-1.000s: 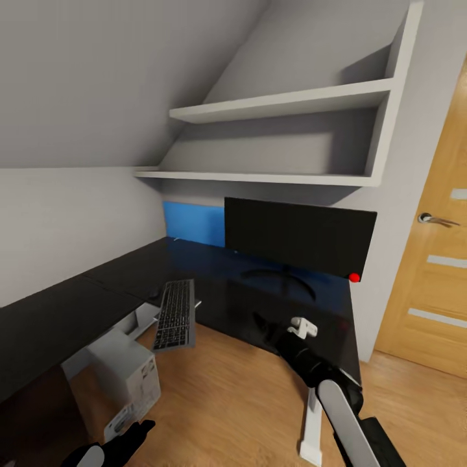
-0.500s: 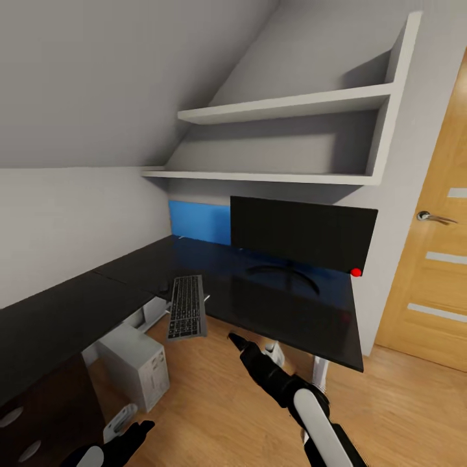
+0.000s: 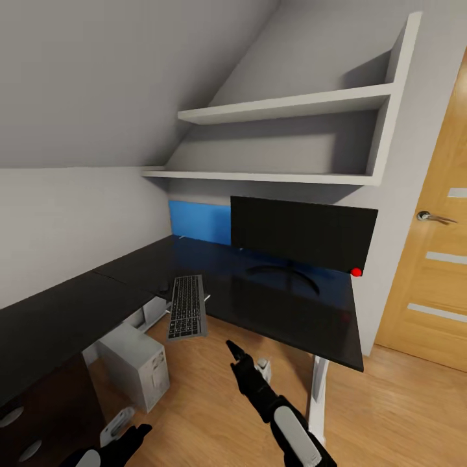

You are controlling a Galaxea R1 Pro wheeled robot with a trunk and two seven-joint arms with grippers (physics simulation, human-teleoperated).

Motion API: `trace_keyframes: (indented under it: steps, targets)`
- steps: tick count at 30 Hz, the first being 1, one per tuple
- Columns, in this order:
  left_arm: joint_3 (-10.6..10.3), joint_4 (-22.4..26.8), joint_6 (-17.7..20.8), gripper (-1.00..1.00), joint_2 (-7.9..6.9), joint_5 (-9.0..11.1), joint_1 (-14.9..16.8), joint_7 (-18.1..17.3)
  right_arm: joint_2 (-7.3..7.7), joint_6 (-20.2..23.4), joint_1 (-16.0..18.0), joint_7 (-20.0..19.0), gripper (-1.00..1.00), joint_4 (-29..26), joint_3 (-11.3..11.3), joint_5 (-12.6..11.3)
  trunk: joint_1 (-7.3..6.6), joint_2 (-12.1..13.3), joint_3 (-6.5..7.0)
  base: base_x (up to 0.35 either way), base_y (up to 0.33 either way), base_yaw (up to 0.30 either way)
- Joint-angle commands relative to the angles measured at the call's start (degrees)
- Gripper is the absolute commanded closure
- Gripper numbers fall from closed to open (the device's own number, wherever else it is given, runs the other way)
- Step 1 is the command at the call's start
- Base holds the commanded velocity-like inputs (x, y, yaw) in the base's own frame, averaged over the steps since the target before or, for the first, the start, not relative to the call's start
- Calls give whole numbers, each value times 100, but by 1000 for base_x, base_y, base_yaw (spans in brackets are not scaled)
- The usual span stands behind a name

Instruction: In the bedroom, organize the workspace by keeping the computer under the desk, ensuring the monitor is on the desk, placing the keyboard on the desk next to the monitor, placing the mouse on the desk next to the keyboard, moving the folder from the swivel chair onto the desk next to the mouse, stacking the notebook on top of the folder with the pen on top of the notebook, and positioning the swivel chair next to the desk.

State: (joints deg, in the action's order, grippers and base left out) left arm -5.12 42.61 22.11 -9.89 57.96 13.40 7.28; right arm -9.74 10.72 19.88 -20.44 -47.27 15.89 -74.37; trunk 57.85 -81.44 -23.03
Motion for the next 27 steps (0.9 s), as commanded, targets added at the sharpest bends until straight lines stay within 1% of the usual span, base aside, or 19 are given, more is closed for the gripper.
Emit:
trace_keyframes:
  steps: [1,4,7,8,9,13,14,16,17,21,27]
  targets:
    - [-24,3,3,-100,-14,62,-6,54,-26,-88,53,-35,-100,113,3,-64,0,-4,-7,0,0,0]
    - [-20,-19,-1,-100,-26,64,-52,54,-26,-380,185,39,-100,323,10,-58,0,-4,-7,0,0,0]
    - [-18,-31,-11,-100,-32,64,-104,54,-26,-629,329,379,-100,420,28,-42,0,-4,-7,0,0,0]
    - [-16,-33,-20,-100,-34,64,-121,54,-26,-694,375,529,-100,434,33,-39,0,-4,-7,0,0,0]
    - [-14,-35,-44,-100,-35,63,-157,54,-26,-791,474,857,-100,451,49,-32,0,-4,-7,0,0,0]
    - [-12,-32,-99,-100,-34,60,-269,44,-26,-884,663,1493,-100,469,67,-30,0,-4,-7,0,0,0]
    - [3,-5,-144,-100,-39,62,-350,27,-26,-910,724,1720,-100,470,77,-24,0,-4,-7,0,0,0]
    - [15,15,-201,-100,-42,64,-425,16,-26,-932,765,1882,-100,463,114,-18,0,-4,-7,0,0,0]
    - [23,39,-262,-100,-44,65,-476,8,-26,-949,798,1991,-100,444,189,-14,0,-4,-7,0,0,0]
    - [31,193,-342,-100,-46,67,-538,1,-26,-1002,839,2116,-100,388,296,-15,0,-4,-4,0,0,2]
    - [46,604,-347,-100,-67,88,-669,-5,-26,-1050,861,2387,-100,352,367,-51,0,-4,28,0,0,77]
